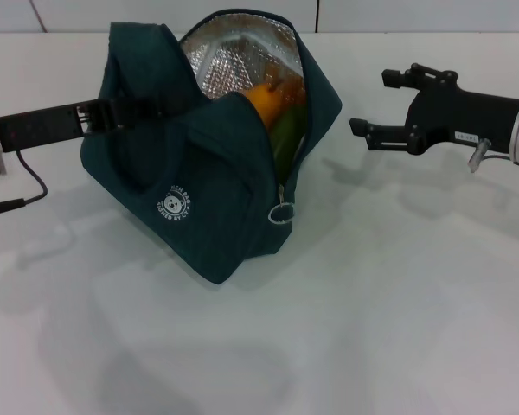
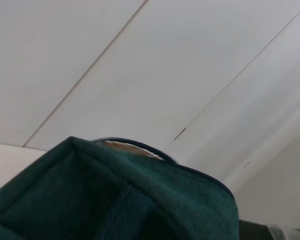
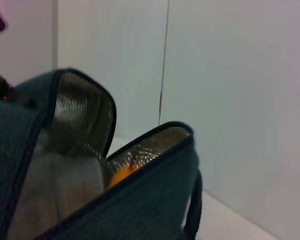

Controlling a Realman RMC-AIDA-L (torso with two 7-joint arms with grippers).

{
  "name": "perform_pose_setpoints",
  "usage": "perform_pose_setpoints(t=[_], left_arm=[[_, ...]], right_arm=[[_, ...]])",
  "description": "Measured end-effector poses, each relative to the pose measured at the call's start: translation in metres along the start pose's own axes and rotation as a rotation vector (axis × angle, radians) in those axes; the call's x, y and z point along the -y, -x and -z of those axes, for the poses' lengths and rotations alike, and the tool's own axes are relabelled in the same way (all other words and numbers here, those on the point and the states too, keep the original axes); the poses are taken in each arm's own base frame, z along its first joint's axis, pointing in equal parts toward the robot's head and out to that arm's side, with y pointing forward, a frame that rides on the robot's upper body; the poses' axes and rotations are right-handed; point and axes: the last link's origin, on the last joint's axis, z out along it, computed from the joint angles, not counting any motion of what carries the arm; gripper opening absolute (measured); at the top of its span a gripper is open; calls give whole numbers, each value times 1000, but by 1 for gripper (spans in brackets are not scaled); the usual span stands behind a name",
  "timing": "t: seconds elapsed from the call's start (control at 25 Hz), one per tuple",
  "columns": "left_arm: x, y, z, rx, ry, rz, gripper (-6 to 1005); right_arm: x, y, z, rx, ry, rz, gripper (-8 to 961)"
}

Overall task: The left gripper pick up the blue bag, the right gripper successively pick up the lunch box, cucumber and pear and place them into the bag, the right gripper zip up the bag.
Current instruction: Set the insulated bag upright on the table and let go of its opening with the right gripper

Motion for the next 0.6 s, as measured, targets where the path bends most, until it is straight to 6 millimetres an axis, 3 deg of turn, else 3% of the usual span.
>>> perform_pose_setpoints(t=[0.16,0.6], left_arm=[[1,1,1,-2,-4,3,59],[4,4,6,-15,-18,17,60]], right_arm=[[-4,-3,-3,-16,9,28,874],[-8,2,-31,-71,28,118,849]])
